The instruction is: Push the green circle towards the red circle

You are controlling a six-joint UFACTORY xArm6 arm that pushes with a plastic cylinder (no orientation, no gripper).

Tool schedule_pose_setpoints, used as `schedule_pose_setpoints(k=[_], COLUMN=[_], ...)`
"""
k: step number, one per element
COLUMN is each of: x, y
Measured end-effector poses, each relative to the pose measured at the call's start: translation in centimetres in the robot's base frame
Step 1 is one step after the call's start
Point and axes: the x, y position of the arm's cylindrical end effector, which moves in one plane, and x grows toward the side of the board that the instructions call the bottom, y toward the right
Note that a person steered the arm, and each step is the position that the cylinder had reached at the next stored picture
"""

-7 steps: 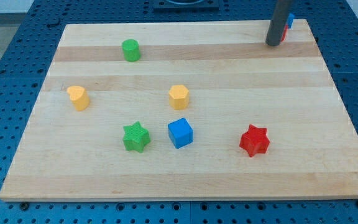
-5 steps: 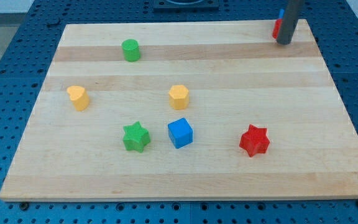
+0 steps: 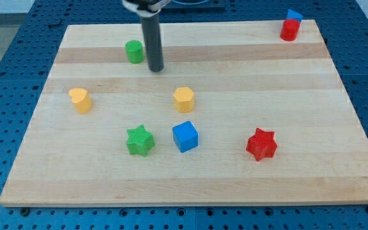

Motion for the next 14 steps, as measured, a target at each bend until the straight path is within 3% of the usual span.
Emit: schedule_pose_setpoints(k=[1,2,4,6,9,11,14], x=[0.3,-1.0,-3.9,-6.1,-8.8,-10.6,-8.8], y=[-6.0,-7.5,-6.0,-0.6,-2.6,3.6,17.8])
